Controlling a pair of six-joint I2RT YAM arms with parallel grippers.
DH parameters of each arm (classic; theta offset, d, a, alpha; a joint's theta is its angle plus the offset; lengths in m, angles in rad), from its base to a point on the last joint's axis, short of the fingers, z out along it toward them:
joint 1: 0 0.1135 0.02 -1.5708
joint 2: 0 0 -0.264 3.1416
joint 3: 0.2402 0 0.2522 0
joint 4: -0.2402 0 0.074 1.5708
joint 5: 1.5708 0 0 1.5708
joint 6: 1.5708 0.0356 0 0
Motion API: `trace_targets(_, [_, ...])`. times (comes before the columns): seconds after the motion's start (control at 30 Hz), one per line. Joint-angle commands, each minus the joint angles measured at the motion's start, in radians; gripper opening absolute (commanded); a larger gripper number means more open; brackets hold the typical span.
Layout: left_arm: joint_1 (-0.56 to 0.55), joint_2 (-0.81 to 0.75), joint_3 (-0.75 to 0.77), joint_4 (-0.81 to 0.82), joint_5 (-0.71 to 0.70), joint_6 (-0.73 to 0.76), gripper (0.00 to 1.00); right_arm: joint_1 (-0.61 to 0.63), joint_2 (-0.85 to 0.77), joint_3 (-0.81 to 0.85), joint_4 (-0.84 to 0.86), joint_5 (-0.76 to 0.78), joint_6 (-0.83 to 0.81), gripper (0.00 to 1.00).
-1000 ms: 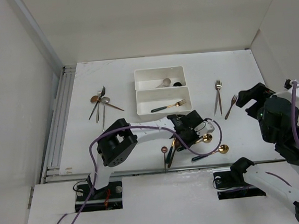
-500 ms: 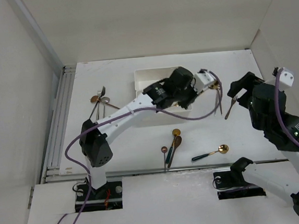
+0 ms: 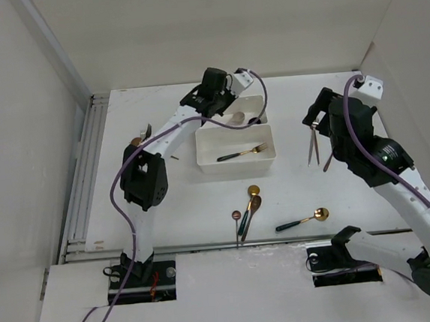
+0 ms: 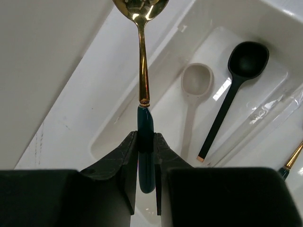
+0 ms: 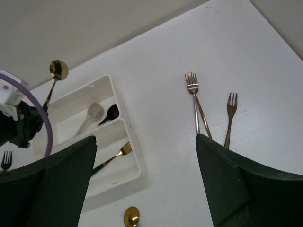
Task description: Sort the eating utensils into containers
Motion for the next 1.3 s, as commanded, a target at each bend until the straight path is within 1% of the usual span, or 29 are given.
trace_targets(0.0, [-0.014,-0.027,-0.036,0.099,0.076,0.121,0.0,-0.007,0.0,0.04,0.068,0.0,-0.026,0.9])
trace_targets(0.13, [-0.005,-0.027,-0.119,0.154,0.093,0.18,0.0,-0.016,0.009,0.03,0.077,0.0,-0.026,0.9])
trace_targets(0.17, [-0.005,-0.015,-0.119,0.154,0.084,0.181,0.04,-0.016,0.009,0.03,0.077,0.0,-0.026,0.9])
trace_targets(0.23, [-0.005,0.014,-0.119,0.154,0.052,0.181,0.2,-0.016,0.009,0.03,0.077,0.0,-0.026,0.9])
trace_targets(0.27, [-0.005,0.023,-0.101,0.143,0.043,0.181,0.25,-0.016,0.009,0.03,0.077,0.0,-0.026,0.9])
trace_targets(0.3, [0.004,0.024,-0.09,0.143,0.042,0.168,0.34,-0.016,0.009,0.03,0.077,0.0,-0.026,0.9])
trace_targets(0.37, [0.004,0.034,-0.056,0.131,0.03,0.133,0.5,-0.016,0.009,0.03,0.077,0.0,-0.026,0.91])
trace_targets(0.43, [0.004,0.034,-0.007,0.131,0.03,0.102,0.62,-0.016,0.009,0.039,0.077,0.0,-0.026,0.91])
trace_targets(0.5, [0.004,0.001,0.028,0.131,0.03,0.064,0.66,-0.016,0.009,0.039,0.077,0.0,-0.036,0.91])
trace_targets(0.6, [-0.022,-0.073,0.08,0.131,0.039,0.0,0.66,-0.016,0.0,0.039,0.077,-0.023,-0.036,0.91])
trace_targets(0.67, [-0.057,-0.128,0.08,0.072,0.082,0.0,0.65,-0.025,-0.023,0.039,0.066,-0.054,-0.036,0.95])
trace_targets(0.7, [-0.111,-0.18,0.061,0.036,0.139,0.01,0.64,-0.04,-0.023,0.039,0.066,-0.107,-0.036,0.95])
trace_targets(0.73, [-0.143,-0.203,0.041,-0.004,0.169,0.019,0.64,-0.056,-0.023,0.054,0.066,-0.129,-0.036,0.95])
trace_targets(0.77, [-0.178,-0.223,-0.016,-0.045,0.197,0.03,0.64,-0.056,-0.023,0.063,0.034,-0.144,-0.036,0.95])
trace_targets(0.8, [-0.215,-0.254,-0.048,-0.124,0.241,0.03,0.62,-0.066,-0.023,0.074,0.014,-0.153,-0.036,0.95])
trace_targets(0.83, [-0.291,-0.265,-0.08,-0.162,0.269,0.009,0.6,-0.066,-0.014,0.099,-0.01,-0.153,-0.036,0.95])
trace_targets(0.9, [-0.361,-0.275,-0.175,-0.226,0.323,-0.042,0.57,-0.066,-0.003,0.122,-0.079,-0.153,-0.014,0.96])
trace_targets(0.93, [-0.425,-0.276,-0.205,-0.226,0.354,-0.06,0.56,-0.066,-0.003,0.131,-0.098,-0.153,-0.014,0.96])
trace_targets(1.0, [-0.476,-0.276,-0.274,-0.226,0.354,-0.103,0.54,-0.076,-0.023,0.145,-0.142,-0.14,0.006,0.96])
trace_targets(1.07, [-0.526,-0.276,-0.308,-0.184,0.354,-0.169,0.54,-0.076,-0.049,0.154,-0.164,-0.128,0.03,0.96])
trace_targets(1.13, [-0.55,-0.26,-0.343,-0.129,0.354,-0.21,0.54,-0.076,-0.093,0.163,-0.194,-0.117,0.049,0.96])
trace_targets(1.23, [-0.591,-0.194,-0.331,-0.108,0.354,-0.264,0.54,-0.076,-0.145,0.163,-0.242,-0.086,0.058,0.96])
trace_targets(1.27, [-0.591,-0.155,-0.316,-0.096,0.354,-0.283,0.53,-0.076,-0.156,0.172,-0.26,-0.074,0.07,0.96])
